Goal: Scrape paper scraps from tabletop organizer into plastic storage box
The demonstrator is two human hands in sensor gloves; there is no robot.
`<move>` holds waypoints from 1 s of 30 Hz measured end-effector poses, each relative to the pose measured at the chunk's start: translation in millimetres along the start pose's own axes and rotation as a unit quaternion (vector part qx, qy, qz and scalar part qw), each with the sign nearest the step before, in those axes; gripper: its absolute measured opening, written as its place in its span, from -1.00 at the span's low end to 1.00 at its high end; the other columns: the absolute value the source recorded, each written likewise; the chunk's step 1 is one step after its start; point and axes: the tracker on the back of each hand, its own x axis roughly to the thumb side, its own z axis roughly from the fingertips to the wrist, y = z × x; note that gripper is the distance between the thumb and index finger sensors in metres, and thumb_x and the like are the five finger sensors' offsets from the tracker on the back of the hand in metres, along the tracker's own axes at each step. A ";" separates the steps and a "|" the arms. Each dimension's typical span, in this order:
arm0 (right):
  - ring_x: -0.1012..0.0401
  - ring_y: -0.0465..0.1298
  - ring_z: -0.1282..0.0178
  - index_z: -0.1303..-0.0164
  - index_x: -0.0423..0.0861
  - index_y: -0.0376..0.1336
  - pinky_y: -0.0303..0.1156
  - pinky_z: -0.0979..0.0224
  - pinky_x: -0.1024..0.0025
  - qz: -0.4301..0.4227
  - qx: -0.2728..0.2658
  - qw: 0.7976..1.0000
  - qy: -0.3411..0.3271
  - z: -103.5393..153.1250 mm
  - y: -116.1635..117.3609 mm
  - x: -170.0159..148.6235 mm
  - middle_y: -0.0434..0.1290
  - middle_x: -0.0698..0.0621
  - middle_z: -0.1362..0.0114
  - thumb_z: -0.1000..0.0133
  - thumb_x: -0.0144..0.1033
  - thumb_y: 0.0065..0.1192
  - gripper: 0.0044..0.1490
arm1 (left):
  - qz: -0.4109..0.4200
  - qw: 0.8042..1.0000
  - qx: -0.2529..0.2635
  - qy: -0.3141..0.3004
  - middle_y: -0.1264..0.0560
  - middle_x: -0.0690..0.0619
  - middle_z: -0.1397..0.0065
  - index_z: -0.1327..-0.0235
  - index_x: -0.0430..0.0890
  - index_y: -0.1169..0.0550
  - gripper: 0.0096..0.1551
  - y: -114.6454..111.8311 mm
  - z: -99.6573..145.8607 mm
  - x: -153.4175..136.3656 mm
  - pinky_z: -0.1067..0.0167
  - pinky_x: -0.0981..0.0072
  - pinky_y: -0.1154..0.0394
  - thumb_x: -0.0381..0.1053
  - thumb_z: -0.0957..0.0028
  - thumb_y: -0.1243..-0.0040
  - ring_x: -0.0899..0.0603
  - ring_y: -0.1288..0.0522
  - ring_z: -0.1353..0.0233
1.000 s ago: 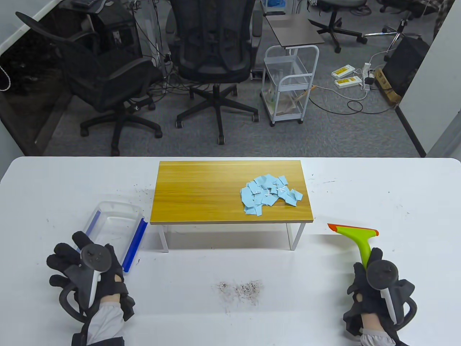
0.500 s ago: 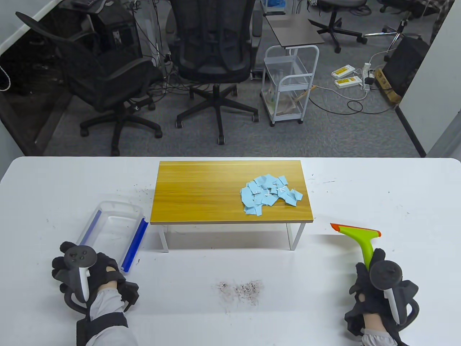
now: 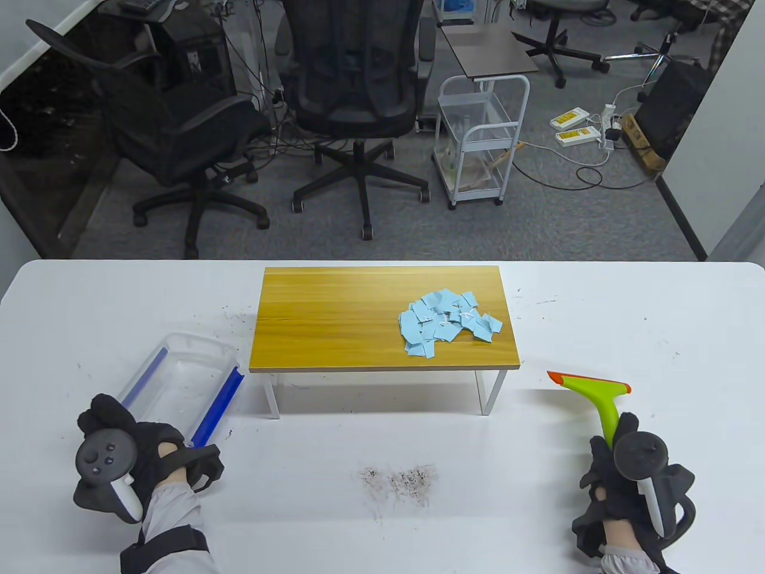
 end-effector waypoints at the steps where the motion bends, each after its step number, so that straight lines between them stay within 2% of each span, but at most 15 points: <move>1: 0.09 0.62 0.17 -0.47 0.01 0.09 0.44 -0.28 -0.10 0.000 0.001 1.000 0.000 0.0 0.0 0.0 0.58 -0.02 -0.15 0.07 -0.08 0.30 -0.12 | 0.008 1.000 0.007 -0.009 0.07 -0.34 -0.71 -0.64 -0.14 -0.11 -0.15 7.5 -1.7 4.9 -0.45 -0.43 -0.24 -0.46 -0.05 -0.08 -0.57 -0.01 -0.64; 7: 0.09 0.62 0.17 -0.47 0.01 0.09 0.44 -0.27 -0.09 -0.001 0.003 1.000 0.001 -0.1 0.1 -0.1 0.58 -0.02 -0.15 0.07 -0.08 0.30 -0.13 | 0.107 0.992 0.019 -0.066 0.07 -0.34 -0.71 -0.64 -0.16 -0.11 -0.16 47.1 -0.3 45.8 -0.45 -0.43 -0.24 -0.47 -0.05 -0.07 -0.57 -0.02 -0.64; 10: 0.09 0.62 0.17 -0.47 0.01 0.09 0.44 -0.27 -0.09 -0.001 0.004 1.000 0.001 0.1 0.4 0.1 0.58 -0.02 -0.15 0.07 -0.08 0.30 -0.13 | 0.145 0.983 -0.006 -0.113 0.04 -0.33 -0.72 -0.64 -0.15 -0.13 -0.16 56.3 10.8 70.2 -0.45 -0.42 -0.26 -0.47 -0.05 -0.08 -0.57 -0.04 -0.64; 13: 0.09 0.62 0.17 -0.47 0.01 0.09 0.44 -0.27 -0.10 -0.001 0.005 1.000 0.001 0.0 0.6 0.3 0.58 -0.02 -0.15 0.07 -0.08 0.30 -0.13 | 0.185 0.969 -0.057 -0.153 0.01 -0.33 -0.72 -0.64 -0.15 -0.16 -0.16 56.3 29.1 95.6 -0.44 -0.42 -0.29 -0.47 -0.04 -0.09 -0.57 -0.07 -0.64; 16: 0.09 0.62 0.17 -0.47 0.01 0.09 0.44 -0.27 -0.09 -0.002 0.005 1.000 0.001 0.0 0.4 0.1 0.58 -0.02 -0.15 0.07 -0.08 0.30 -0.12 | 0.212 0.950 -0.131 -0.189 -0.02 -0.32 -0.73 -0.64 -0.15 -0.19 -0.17 47.6 51.9 119.0 -0.44 -0.42 -0.30 -0.48 -0.04 -0.10 -0.56 -0.09 -0.65; 20: 0.09 0.62 0.17 -0.47 0.00 0.09 0.44 -0.27 -0.09 -0.007 0.006 1.000 0.002 -0.2 0.2 -0.5 0.58 -0.02 -0.15 0.07 -0.08 0.30 -0.13 | 0.220 0.915 -0.247 -0.231 -0.09 -0.30 -0.73 -0.62 -0.14 -0.26 -0.20 22.8 93.7 145.5 -0.43 -0.41 -0.34 -0.47 -0.03 -0.13 -0.54 -0.16 -0.65; 22: 0.09 0.62 0.17 -0.47 0.00 0.09 0.44 -0.27 -0.09 -0.010 0.007 1.000 0.003 -0.3 0.4 -0.8 0.58 -0.02 -0.14 0.07 -0.08 0.30 -0.12 | 0.211 0.900 -0.284 -0.253 -0.12 -0.29 -0.73 -0.61 -0.13 -0.29 -0.20 10.8 112.1 152.9 -0.43 -0.40 -0.35 -0.47 -0.03 -0.14 -0.53 -0.18 -0.65; 28: 0.09 0.62 0.17 -0.47 0.01 0.09 0.45 -0.27 -0.09 -0.015 0.011 1.000 0.003 -0.5 0.7 -1.2 0.58 -0.02 -0.14 0.07 -0.08 0.30 -0.13 | 0.192 0.849 -0.407 -0.278 -0.16 -0.27 -0.73 -0.59 -0.13 -0.33 -0.23 -30.4 163.8 159.9 -0.43 -0.39 -0.37 -0.47 -0.03 -0.16 -0.52 -0.22 -0.65; 30: 0.09 0.63 0.17 -0.47 0.00 0.09 0.45 -0.27 -0.09 -0.020 0.014 1.000 0.003 -0.9 0.7 -1.8 0.58 -0.02 -0.15 0.07 -0.08 0.30 -0.13 | 0.179 0.840 -0.428 -0.282 -0.17 -0.27 -0.73 -0.59 -0.13 -0.34 -0.23 -40.5 176.6 157.8 -0.43 -0.40 -0.36 -0.47 -0.03 -0.16 -0.52 -0.22 -0.64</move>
